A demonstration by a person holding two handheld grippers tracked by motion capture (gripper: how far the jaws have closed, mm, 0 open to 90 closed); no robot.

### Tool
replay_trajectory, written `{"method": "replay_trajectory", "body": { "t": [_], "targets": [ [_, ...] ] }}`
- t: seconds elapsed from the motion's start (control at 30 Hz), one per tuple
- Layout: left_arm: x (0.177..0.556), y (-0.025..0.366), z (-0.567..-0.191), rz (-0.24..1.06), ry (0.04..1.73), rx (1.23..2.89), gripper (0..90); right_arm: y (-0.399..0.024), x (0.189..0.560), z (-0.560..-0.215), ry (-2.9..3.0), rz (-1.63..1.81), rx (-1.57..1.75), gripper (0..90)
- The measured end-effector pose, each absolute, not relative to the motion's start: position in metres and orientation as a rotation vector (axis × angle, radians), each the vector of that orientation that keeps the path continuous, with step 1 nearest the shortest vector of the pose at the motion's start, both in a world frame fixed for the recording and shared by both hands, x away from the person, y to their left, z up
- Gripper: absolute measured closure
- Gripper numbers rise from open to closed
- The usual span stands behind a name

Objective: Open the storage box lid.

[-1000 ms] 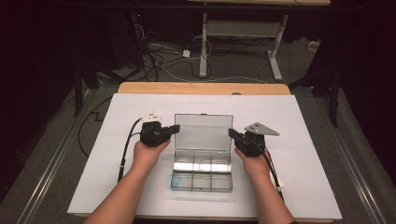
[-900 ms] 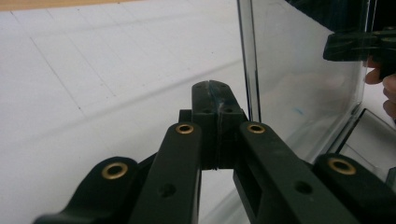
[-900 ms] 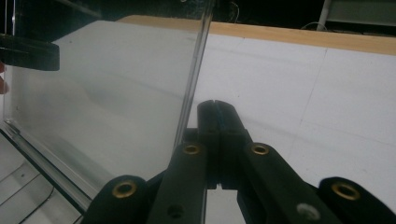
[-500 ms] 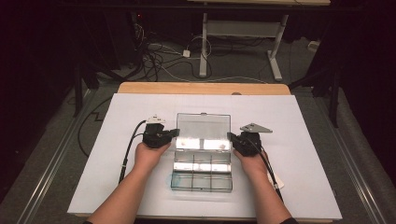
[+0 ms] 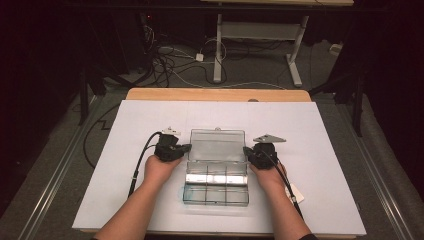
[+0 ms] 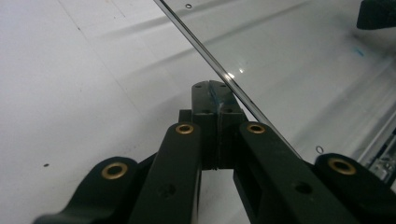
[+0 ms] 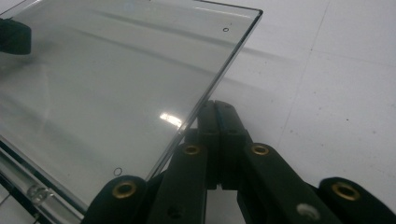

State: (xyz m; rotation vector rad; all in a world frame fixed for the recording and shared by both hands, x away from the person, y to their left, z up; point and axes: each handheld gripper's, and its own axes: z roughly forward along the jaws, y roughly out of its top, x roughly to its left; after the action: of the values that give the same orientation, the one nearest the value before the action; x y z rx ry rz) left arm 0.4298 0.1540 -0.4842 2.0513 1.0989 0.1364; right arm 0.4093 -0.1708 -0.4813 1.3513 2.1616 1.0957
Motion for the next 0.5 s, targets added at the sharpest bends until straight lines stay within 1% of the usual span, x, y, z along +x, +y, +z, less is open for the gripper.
{"method": "replay_trajectory", "body": {
  "t": [0.27, 0.5],
  "targets": [
    [0.4278, 0.1521, -0.4852, 0.128, 1.105, 2.098, 87.5, -0.1708, 0.4084, -0.4819, 2.184, 1.052, 1.358, 90.0],
    [0.4254, 0.1564, -0.4857, 0.119, 1.107, 2.098, 87.5, -0.1727, 0.407, -0.4816, 2.21, 1.032, 1.364, 90.0]
  ]
}}
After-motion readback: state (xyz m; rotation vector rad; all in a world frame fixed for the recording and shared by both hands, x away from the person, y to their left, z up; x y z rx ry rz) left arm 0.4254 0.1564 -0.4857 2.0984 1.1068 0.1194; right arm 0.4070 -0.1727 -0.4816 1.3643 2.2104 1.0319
